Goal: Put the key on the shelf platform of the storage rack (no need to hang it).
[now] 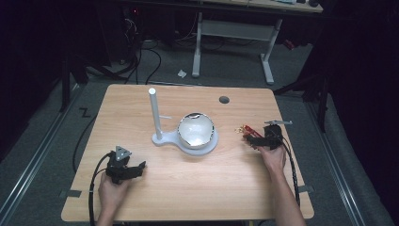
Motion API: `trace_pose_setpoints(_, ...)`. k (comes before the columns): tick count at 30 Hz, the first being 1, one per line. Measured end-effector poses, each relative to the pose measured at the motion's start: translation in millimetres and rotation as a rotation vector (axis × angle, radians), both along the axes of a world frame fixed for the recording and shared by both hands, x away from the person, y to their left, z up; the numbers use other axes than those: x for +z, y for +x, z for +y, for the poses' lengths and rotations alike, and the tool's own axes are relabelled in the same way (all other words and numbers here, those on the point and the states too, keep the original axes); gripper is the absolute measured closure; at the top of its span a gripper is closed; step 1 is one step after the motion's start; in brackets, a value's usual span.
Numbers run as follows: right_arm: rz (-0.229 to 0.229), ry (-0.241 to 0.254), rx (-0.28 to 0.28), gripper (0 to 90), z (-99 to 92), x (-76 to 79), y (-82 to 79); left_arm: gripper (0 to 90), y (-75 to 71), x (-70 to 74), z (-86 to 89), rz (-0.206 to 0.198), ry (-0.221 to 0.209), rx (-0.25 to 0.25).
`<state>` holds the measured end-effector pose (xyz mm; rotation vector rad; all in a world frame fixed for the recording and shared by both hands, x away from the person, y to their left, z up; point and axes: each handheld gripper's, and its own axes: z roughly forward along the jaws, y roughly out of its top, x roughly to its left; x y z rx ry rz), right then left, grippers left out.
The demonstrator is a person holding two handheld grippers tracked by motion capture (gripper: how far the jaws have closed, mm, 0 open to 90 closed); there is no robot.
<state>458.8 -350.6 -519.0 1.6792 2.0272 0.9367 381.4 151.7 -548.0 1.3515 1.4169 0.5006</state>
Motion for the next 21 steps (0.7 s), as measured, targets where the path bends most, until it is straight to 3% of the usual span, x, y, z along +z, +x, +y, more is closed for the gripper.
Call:
trace_pose_setpoints(7, 0.012, 0.002, 0.009, 6.6, 3.8, -5.8, 1.4, 22.0, 0.0, 0.0, 0.0, 0.0, 0.001, 0.0)
trace_pose_setpoints(11, 0.005, -0.066, 0.033, 23.3, 9.5, -3.6, -2.5, 22.0, -0.1, 0.0, 0.0, 0.0, 0.001, 0.0)
trace_pose_setpoints(13, -0.001, -0.078, 0.057, 33.0, 12.1, -2.5, -4.7, 22.0, 0.0, 0.0, 0.0, 0.0, 0.001, 0.0)
trace_pose_setpoints(14, -0.001, -0.078, 0.057, 33.0, 12.1, -2.5, -4.7, 22.0, 0.0, 0.0, 0.0, 0.0, 0.001, 0.0)
trace_pose_setpoints(15, -0.006, -0.098, 0.074, 41.5, 16.9, -1.8, -6.3, 22.0, 0.0, 0.0, 0.0, 0.0, 0.001, 0.0)
trace_pose_setpoints(17, -0.013, -0.133, 0.093, 48.2, 22.6, -1.5, -7.7, 22.0, 0.0, 0.0, 0.0, 0.0, 0.001, 0.0)
trace_pose_setpoints(21, -0.02, -0.164, 0.101, 51.4, 27.4, -1.5, -8.9, 22.0, -0.1, 0.1, 0.1, 0.001, 0.001, 0.0)
